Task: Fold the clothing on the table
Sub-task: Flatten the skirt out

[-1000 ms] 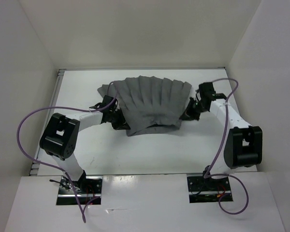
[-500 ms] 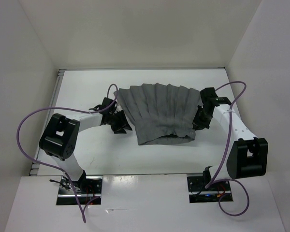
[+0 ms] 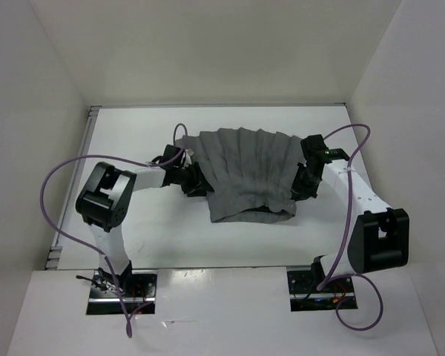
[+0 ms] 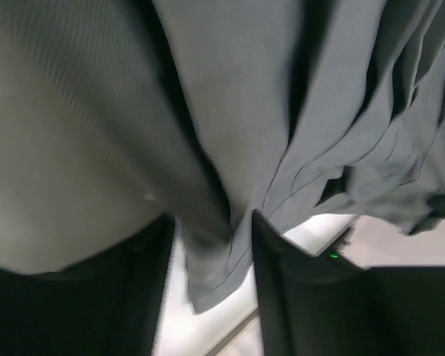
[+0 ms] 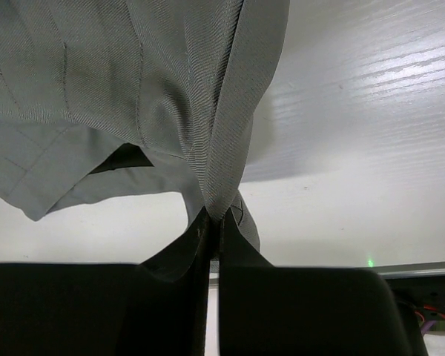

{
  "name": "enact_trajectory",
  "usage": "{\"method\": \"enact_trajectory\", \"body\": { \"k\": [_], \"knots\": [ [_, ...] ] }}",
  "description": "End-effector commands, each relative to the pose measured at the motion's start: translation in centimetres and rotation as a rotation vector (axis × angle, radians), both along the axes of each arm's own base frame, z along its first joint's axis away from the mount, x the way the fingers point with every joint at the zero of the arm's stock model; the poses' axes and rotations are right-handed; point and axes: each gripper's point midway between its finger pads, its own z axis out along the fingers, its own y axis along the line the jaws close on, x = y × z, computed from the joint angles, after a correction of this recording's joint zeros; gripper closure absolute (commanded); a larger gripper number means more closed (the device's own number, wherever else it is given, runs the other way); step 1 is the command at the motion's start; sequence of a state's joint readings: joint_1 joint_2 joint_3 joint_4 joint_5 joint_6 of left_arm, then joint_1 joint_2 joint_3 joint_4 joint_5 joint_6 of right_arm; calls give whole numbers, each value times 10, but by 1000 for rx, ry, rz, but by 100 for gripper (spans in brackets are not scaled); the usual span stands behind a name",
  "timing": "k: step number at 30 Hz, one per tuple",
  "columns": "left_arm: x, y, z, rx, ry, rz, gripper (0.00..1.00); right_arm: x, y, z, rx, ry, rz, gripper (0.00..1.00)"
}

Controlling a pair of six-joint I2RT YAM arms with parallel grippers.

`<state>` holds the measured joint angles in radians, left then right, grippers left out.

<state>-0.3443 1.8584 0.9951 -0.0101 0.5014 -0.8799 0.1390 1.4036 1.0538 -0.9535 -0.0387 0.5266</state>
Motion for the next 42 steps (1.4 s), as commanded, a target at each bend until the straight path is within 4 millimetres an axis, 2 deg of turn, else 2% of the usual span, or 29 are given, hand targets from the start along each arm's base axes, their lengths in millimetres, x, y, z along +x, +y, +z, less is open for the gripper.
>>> {"method": "enact_trajectory", "body": {
  "k": [1, 4, 6, 7, 8, 11, 12, 14, 15, 16, 19, 21, 23, 24, 25, 26, 27, 28, 29, 30, 31, 32, 34, 35, 36, 37, 38, 39, 42],
  "knots": [
    [15, -15, -14, -57, 19, -14, 57, 6, 4, 4, 5, -26, 3, 100],
    [27, -16, -24, -24, 26, -8, 100, 5, 8, 4, 16, -25, 15, 100],
    [33, 10, -32, 39, 41, 25, 100, 8, 22, 7, 77, -38, 42, 100],
    [45, 21, -15, 43, -5, 52, 100, 9, 29, 9, 104, -47, 59, 100],
    [56, 51, -12, 76, -18, 109, 100, 16, 37, 10, 135, -68, 64, 100],
    [78, 97, 19, 103, -76, 196, 100, 34, 69, 16, 260, -106, 121, 100],
    [93, 119, 36, 109, -121, 232, 100, 37, 84, 21, 324, -111, 146, 100],
    [102, 135, 47, 121, -144, 267, 100, 48, 98, 25, 381, -139, 169, 100],
    [104, 142, 47, 129, -144, 284, 100, 49, 102, 20, 399, -124, 175, 100],
    [105, 148, 53, 128, -157, 299, 100, 53, 105, 26, 417, -140, 185, 100],
    [106, 150, 56, 135, -167, 305, 100, 51, 102, 21, 400, -136, 187, 100],
    [101, 147, 43, 125, -129, 292, 100, 34, 92, -1, 353, -59, 168, 100],
    [95, 143, 32, 109, -95, 276, 99, 27, 82, -15, 293, -33, 157, 100],
    [89, 137, 28, 74, -69, 250, 84, 17, 76, -28, 267, 14, 144, 100],
    [87, 133, 30, 52, -67, 235, 71, 15, 72, -35, 242, 31, 126, 100],
    [84, 130, 38, 31, -86, 223, 58, 15, 72, -36, 242, 31, 126, 100],
    [73, 124, 37, 19, -73, 205, 36, 14, 72, -38, 240, 42, 124, 100],
    [69, 118, 43, 16, -93, 191, 30, 15, 69, -42, 224, 51, 107, 100],
    [63, 118, 47, 16, -91, 191, 28, 18, 67, -40, 206, 43, 102, 98],
    [59, 116, 61, 23, -123, 189, 26, 25, 59, -36, 157, 27, 77, 92],
    [47, 116, 60, 26, -97, 188, 26, 29, 54, -33, 126, 19, 68, 78],
    [43, 117, 75, 25, -144, 183, 26, 39, 48, -24, 68, -15, 52, 64],
    [30, 112, 80, 30, -154, 170, 26, 43, 39, -1, -19, -74, 24, 64],
    [20, 112, 86, 29, -163, 170, 26, 56, 28, 17, -106, -145, 7, 64],
    [12, 109, 85, 37, -154, 163, 26, 58, 29, 27, -136, -173, 14, 63],
    [8, 106, 86, 43, -159, 156, 26, 53, 38, 34, -166, -178, 75, 63],
    [3, 107, 88, 42, -161, 156, 26, 59, 46, 50, -172, -220, 112, 61],
    [-5, 104, 83, 44, -148, 145, 26, 57, 66, 51, -184, -233, 200, 61],
    [-11, 101, 79, 49, -144, 127, 26, 52, 97, 43, -234, -243, 402, 61]
  ]
}}
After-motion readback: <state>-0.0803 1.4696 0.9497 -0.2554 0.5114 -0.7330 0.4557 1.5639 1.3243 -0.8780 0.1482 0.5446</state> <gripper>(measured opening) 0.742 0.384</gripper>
